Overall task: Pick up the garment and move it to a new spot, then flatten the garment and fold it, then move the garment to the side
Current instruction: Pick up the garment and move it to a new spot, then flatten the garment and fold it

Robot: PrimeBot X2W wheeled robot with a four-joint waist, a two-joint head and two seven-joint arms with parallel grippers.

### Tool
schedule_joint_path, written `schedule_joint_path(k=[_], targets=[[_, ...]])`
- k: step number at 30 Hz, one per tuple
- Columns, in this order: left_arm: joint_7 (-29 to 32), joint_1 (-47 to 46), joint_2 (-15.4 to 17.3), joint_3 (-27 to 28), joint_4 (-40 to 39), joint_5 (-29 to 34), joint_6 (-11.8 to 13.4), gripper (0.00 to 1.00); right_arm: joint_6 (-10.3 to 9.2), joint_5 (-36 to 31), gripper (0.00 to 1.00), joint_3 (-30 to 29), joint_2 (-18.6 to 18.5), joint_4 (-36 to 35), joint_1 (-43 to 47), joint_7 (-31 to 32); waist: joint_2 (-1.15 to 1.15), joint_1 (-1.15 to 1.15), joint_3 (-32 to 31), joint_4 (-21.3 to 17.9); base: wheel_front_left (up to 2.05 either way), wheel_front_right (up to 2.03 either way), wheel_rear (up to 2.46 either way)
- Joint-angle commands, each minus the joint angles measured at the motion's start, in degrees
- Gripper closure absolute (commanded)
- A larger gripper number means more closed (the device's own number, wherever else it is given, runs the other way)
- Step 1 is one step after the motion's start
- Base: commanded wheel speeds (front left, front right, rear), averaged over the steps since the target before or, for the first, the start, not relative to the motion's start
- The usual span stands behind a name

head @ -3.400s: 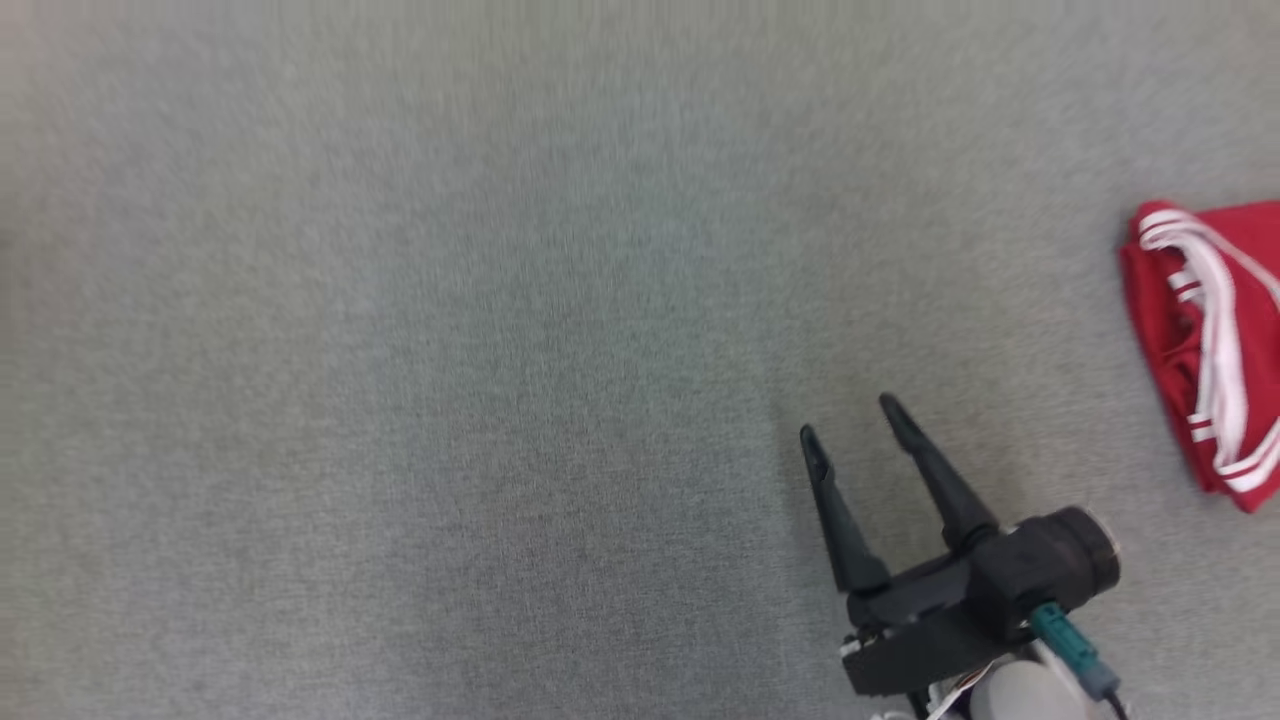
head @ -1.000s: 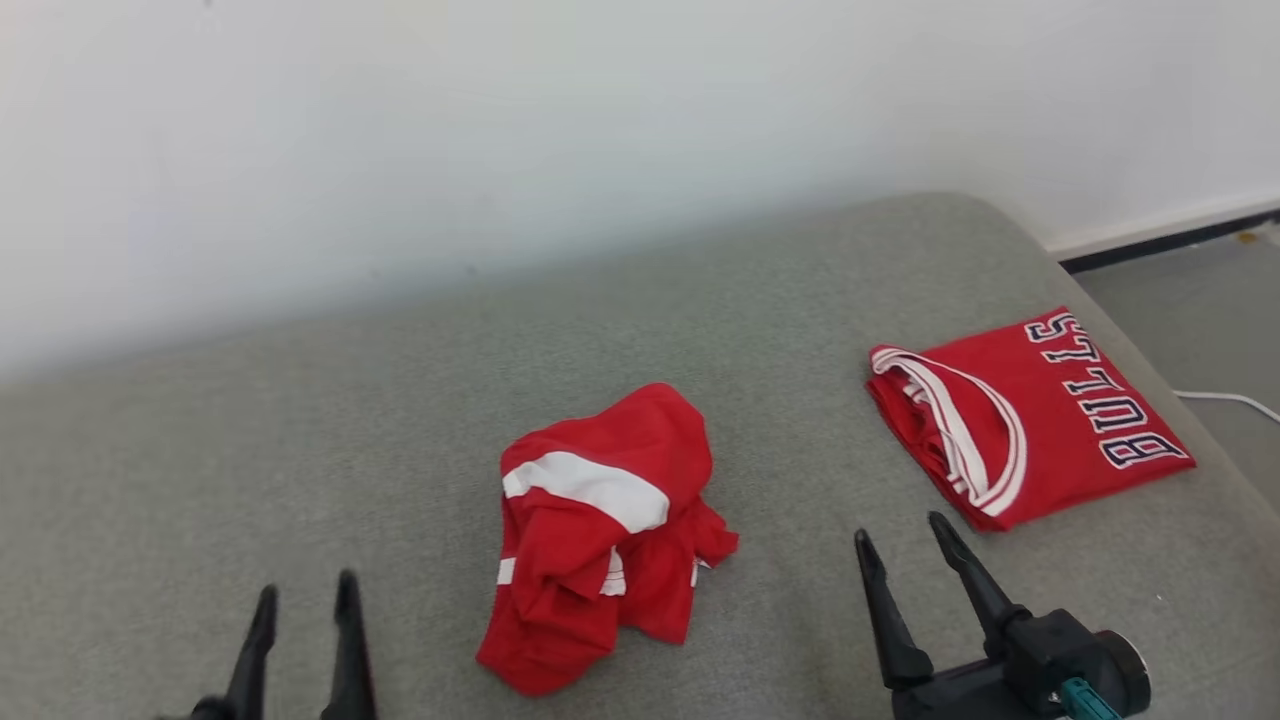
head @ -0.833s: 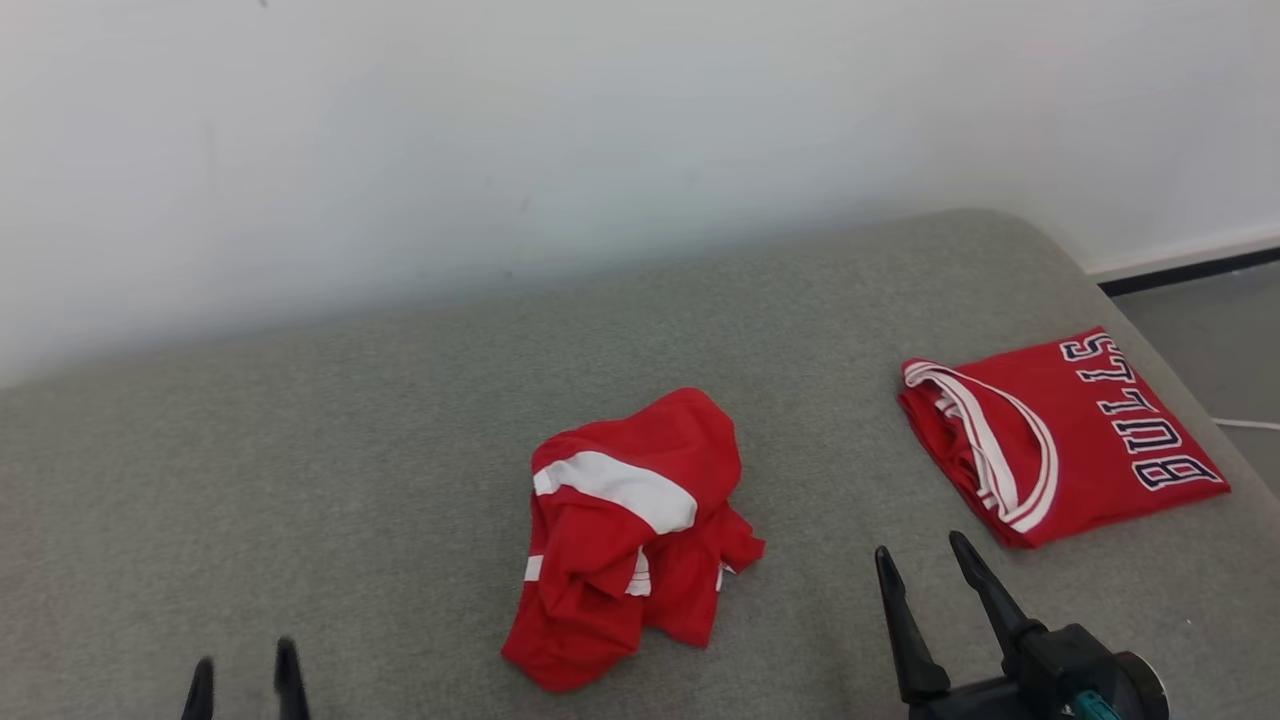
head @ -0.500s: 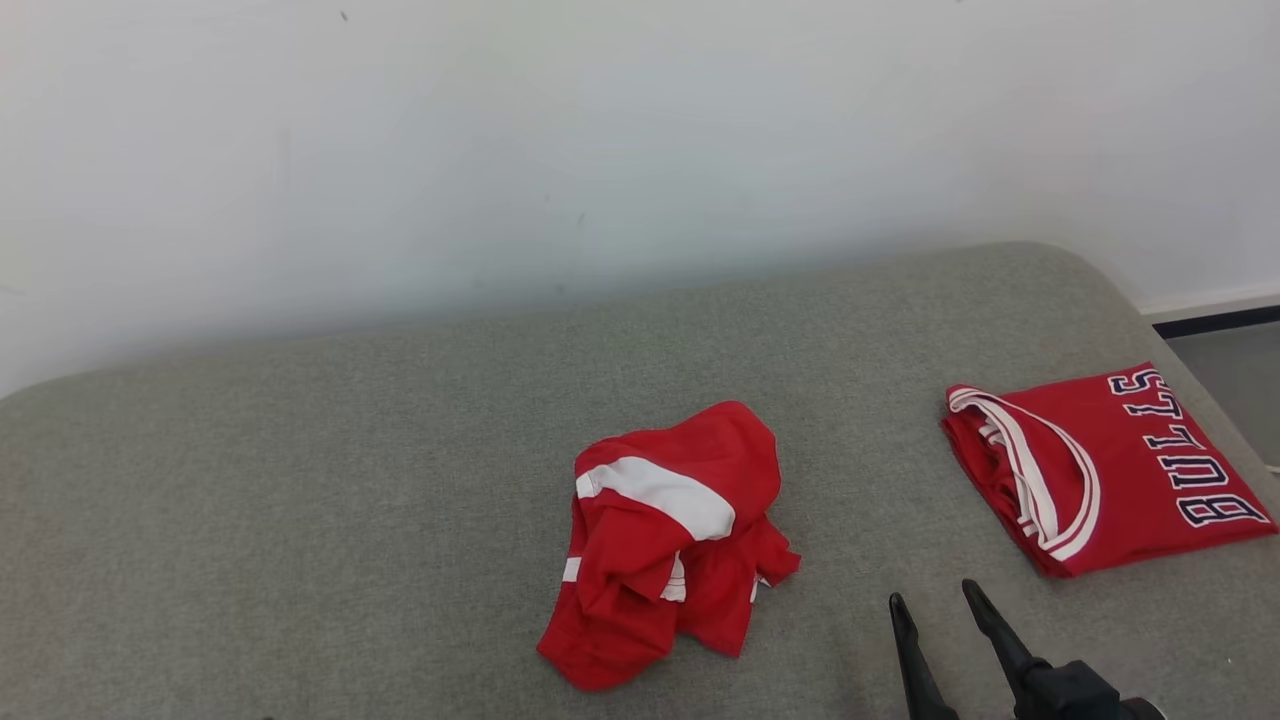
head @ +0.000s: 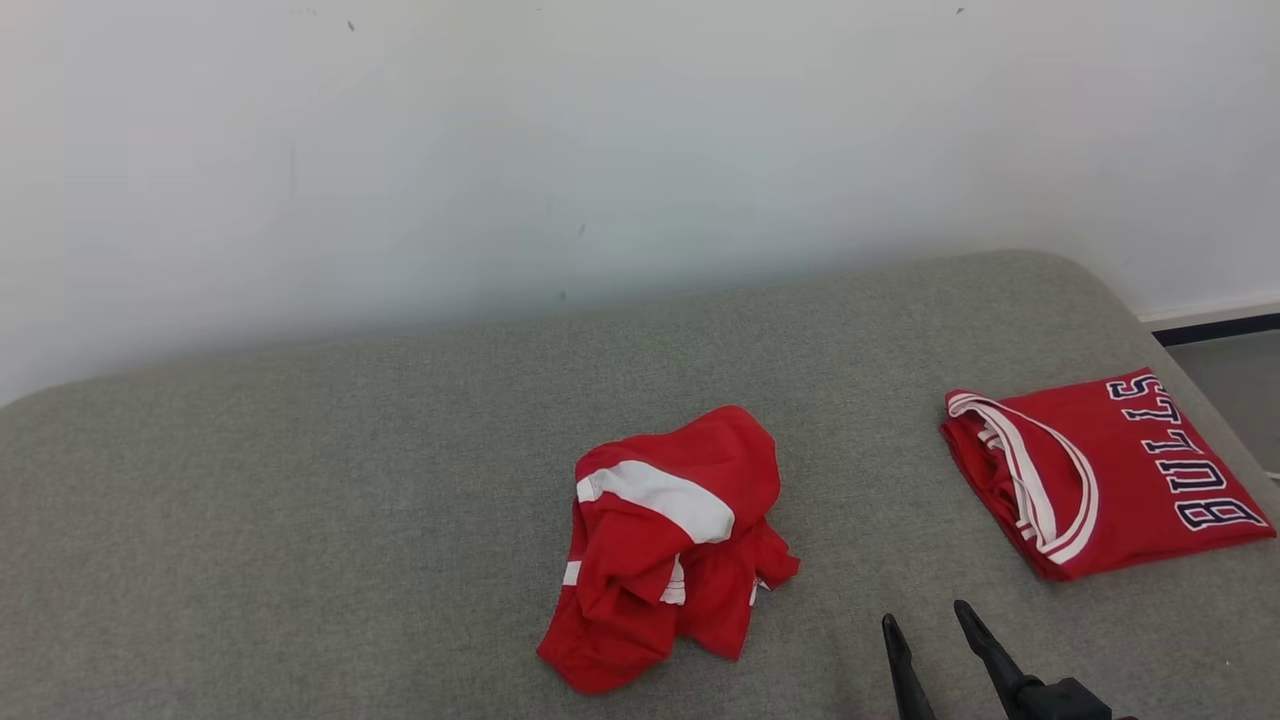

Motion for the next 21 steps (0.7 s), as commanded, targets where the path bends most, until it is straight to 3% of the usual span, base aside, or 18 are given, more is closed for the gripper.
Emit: schedule_joint_path(k=[1,21], targets=[[-0.2,0.1,-0.1,-0.1,0.1,0.0,-0.2,0.0,-0.16,0.1,0.0,0.0,-0.1,-0.2,0.2,0.0,0.0,0.0,0.1,-0.1,0.0,0.0,0.0],[-0.2,-0.5,-0.2,-0.9,1.5,-0.8,-0.4,0.0,-0.16,0.4,0.0,0.7,0.0,-0.3,0.1,0.0,0.0,0.0,0.3,-0.5,0.0,0.0,0.0]])
